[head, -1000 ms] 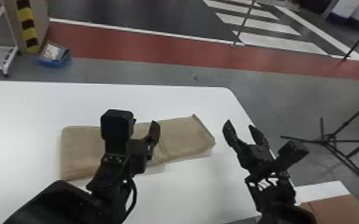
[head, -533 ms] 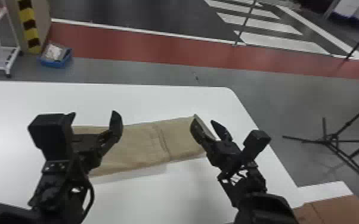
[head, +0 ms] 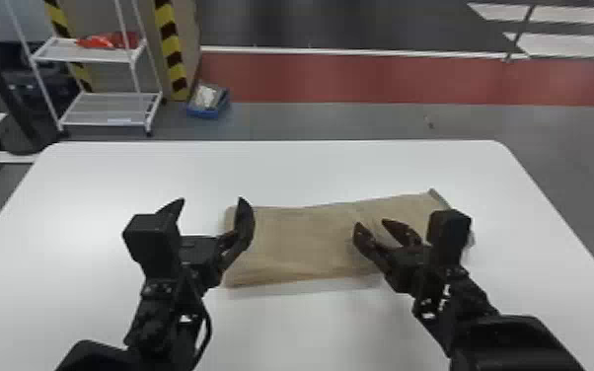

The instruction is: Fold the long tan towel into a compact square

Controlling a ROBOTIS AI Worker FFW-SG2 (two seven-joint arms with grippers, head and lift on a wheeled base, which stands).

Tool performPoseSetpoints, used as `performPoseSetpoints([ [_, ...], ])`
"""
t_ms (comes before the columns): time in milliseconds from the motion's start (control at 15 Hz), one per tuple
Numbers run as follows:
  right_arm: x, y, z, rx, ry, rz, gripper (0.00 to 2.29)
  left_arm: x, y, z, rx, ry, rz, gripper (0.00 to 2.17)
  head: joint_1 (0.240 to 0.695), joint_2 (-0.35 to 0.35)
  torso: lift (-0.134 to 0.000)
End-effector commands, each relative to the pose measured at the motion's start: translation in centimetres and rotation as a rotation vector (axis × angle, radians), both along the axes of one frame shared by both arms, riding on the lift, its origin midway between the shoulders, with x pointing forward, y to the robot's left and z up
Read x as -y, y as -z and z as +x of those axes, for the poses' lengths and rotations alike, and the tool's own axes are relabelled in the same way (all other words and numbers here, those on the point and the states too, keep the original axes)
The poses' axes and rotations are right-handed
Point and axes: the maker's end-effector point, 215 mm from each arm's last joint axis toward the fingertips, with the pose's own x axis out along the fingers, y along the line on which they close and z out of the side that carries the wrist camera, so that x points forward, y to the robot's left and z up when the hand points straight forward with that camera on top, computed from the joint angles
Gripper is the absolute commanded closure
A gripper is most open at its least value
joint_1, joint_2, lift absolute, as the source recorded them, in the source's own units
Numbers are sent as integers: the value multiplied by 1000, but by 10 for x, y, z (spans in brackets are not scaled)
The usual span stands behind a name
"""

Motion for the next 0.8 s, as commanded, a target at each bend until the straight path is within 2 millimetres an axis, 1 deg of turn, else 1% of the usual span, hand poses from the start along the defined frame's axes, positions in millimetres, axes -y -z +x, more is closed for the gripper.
performPoseSetpoints([
  [0, 2, 6, -1, -12, 17, -14, 532, -6, 1, -1, 7, -8, -2, 36, 695, -33, -123],
  [67, 2, 7, -2, -15, 19, -15, 532, -7, 2, -1, 7, -8, -2, 36, 695, -32, -123],
  [133, 2, 12, -4, -37, 18, -16, 532, -8, 1, -1, 8, -11, -3, 36, 695, -31, -123],
  [200, 1, 20, -4, -77, 15, -18, 626, -8, 2, -1, 5, -10, -3, 36, 695, -30, -123],
  [267, 1, 23, -5, -89, 14, -20, 765, -7, 3, -2, 5, -7, -5, 36, 695, -26, -123],
  [400, -3, 22, -6, -81, 5, -17, 768, -6, 2, -1, 6, -5, -8, 36, 695, -26, -123],
  [733, -8, 6, -5, -43, -2, -15, 765, -5, 2, -1, 4, -2, -14, 36, 695, -20, -123],
])
